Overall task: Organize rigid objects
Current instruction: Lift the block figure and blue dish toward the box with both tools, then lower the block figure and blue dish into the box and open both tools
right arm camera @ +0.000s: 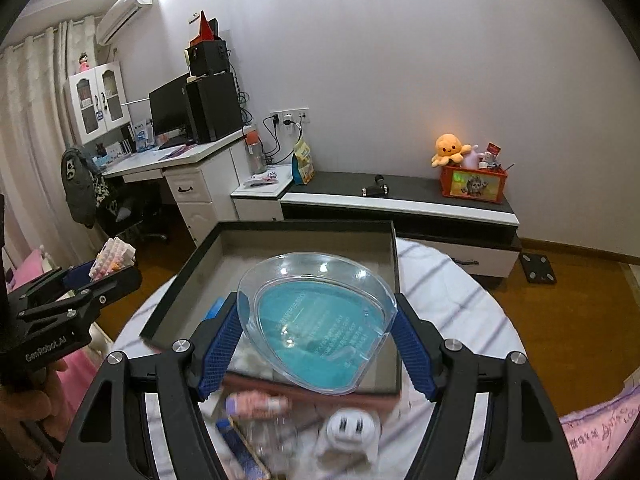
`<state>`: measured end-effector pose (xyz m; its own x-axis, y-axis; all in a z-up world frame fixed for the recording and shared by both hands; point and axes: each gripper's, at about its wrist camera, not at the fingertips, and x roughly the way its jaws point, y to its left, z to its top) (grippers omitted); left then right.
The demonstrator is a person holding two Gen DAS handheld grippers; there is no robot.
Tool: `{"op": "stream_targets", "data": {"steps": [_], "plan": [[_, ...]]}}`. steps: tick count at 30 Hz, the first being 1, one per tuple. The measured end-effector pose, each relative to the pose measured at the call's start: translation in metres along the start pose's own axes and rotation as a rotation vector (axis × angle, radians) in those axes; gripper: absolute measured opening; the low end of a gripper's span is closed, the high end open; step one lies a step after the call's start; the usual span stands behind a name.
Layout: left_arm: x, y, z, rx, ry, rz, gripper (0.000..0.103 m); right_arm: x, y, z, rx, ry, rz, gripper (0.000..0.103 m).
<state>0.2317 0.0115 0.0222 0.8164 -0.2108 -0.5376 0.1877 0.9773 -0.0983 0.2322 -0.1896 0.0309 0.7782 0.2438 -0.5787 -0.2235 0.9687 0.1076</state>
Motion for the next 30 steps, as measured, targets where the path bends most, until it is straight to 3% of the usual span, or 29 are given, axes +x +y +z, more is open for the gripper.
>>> {"op": "stream_targets", "data": {"steps": [11, 26, 28, 30], "plan": [[0.049, 0.001, 0.012, -0.008, 0.02, -0.002, 0.059, 0.062, -0.006, 0.019, 0.014, 0.065, -0.018, 0.073], [0.095, 0.006, 0.019, -0.02, 0.059, 0.025, 0.06, 0.109, -0.01, 0.026, 0.019, 0.139, -0.016, 0.074], [0.1, 0.005, 0.018, -0.02, 0.07, 0.045, 0.064, 0.113, -0.01, 0.024, 0.013, 0.152, -0.018, 0.074], [0.099, 0.004, 0.016, -0.024, 0.063, 0.06, 0.09, 0.114, -0.009, 0.022, 0.004, 0.152, -0.025, 0.083]]}}
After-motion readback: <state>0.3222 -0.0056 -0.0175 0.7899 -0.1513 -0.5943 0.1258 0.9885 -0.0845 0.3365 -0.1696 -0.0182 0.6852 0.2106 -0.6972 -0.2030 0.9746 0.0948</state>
